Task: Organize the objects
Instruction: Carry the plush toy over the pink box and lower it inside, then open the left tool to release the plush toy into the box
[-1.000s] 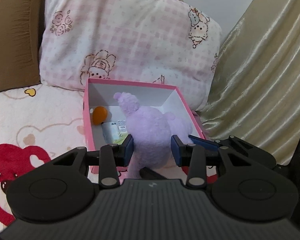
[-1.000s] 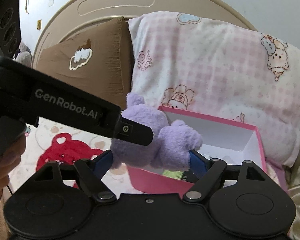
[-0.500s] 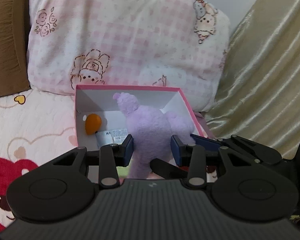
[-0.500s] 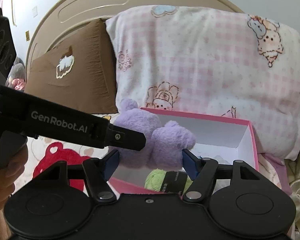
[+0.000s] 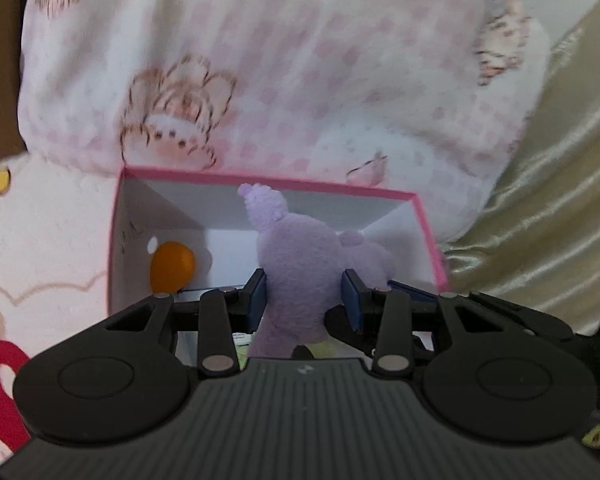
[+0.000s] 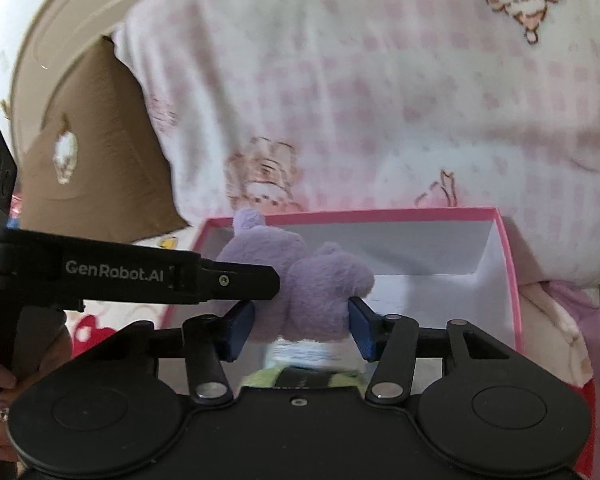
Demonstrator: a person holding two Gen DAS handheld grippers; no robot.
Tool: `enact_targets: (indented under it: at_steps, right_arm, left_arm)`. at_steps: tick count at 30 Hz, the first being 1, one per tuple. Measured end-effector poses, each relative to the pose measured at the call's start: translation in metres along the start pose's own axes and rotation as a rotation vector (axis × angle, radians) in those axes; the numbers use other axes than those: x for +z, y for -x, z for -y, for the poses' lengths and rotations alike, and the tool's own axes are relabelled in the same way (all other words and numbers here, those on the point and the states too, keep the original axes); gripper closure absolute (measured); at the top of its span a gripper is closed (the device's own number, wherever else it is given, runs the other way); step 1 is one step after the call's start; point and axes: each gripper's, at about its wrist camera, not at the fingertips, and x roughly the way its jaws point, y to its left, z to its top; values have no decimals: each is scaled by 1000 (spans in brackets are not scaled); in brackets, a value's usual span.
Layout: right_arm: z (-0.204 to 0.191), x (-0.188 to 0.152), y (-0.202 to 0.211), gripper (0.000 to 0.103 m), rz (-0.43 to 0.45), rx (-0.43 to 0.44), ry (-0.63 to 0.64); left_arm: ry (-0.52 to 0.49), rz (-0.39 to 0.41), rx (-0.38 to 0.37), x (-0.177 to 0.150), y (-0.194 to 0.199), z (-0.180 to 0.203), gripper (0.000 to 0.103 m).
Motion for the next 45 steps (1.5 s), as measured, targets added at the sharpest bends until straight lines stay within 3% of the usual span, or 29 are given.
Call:
enact_targets:
  at_steps: [6,12,18,22,26,29,32,43,45]
  right_arm:
    - [1,0,-32,47,-42,-89,66]
    - [13,1,-49,49,-52,-90,17]
    - [15,3,-64,55,-73,-87,-17]
    - [16,3,-78,62,-107,-129,-7]
    - [21,0,-79,63,-103,-138,-19]
    - [17,-4,-66,63,-76,-136,6]
    - [13,-11,-52,62,-68,-109,8]
    - [-9,-33,-4,54,15,-40,-37]
    - [-15,-33,2,49,22,-25,-36]
  left_arm:
    - [49,-20,7,3,-37,-11,66]
    - [80,-57,-9,8,-52,-26,65]
    - [55,-66,32,12,-63,-29,65]
    - [40,-73,79,10,-70,-30,63]
    - [-40,-27,117,6,-58,-22,57]
    - [-139,0,169,5,-43,-12,53]
    - [-177,17,234,3,-28,-7,45]
    - [-71,7,225,-14,41,-24,35]
    - [-71,24,239,-18,58,-25,34]
